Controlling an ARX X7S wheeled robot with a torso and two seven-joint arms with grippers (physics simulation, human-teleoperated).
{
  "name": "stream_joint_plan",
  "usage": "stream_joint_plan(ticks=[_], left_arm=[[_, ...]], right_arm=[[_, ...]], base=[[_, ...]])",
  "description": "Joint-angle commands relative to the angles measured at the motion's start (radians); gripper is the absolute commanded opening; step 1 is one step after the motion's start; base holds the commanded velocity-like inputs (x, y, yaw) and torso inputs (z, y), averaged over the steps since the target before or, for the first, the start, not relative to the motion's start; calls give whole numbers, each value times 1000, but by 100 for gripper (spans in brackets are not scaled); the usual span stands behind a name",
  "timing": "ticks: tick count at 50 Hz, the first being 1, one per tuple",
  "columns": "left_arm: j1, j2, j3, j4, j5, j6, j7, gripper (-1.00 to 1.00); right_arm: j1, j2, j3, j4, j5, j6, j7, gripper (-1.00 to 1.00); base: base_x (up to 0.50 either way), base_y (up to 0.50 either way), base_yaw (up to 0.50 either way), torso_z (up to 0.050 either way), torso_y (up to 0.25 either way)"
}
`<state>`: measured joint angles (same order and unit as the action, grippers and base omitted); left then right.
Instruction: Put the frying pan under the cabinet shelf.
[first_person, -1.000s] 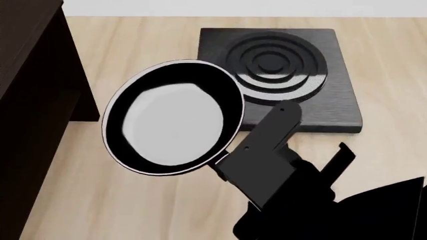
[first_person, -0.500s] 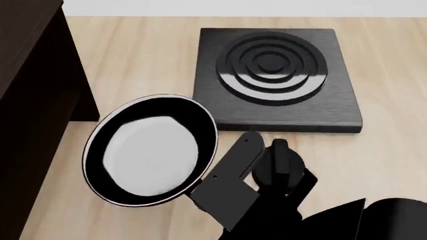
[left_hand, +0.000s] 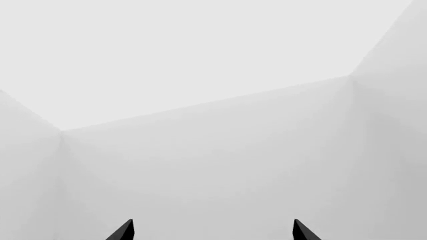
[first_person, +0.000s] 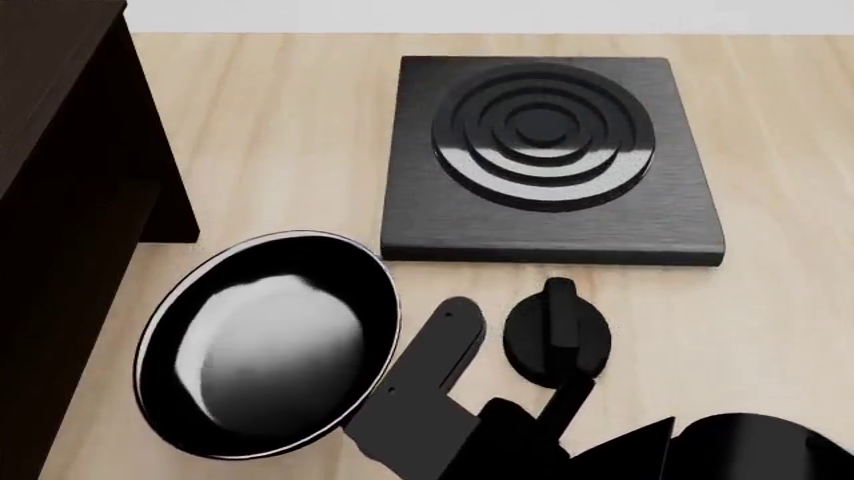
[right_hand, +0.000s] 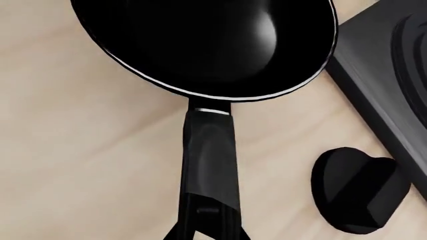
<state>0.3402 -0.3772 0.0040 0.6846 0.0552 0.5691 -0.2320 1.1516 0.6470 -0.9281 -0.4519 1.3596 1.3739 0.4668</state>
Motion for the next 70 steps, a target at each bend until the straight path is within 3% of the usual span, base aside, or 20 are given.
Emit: stream_joint_plan(ticks=[1,50,70], left_arm=[[-7,-5,-12,10,-8,-5,-3,100],[11,-20,-23,23,-11,-3,-22,100],[11,-24,-25,2,-11,10,-32,100]], right_arm=[[33,-33,8,9,-89,-13,-21,-100],[97,-132,-83,285,-282,-138,-133,-100],[67,-157,-139,215,-270,-125,-130,-100]], base=[[0,0,0,0,0],[0,0,0,1,1],[0,0,0,0,2]])
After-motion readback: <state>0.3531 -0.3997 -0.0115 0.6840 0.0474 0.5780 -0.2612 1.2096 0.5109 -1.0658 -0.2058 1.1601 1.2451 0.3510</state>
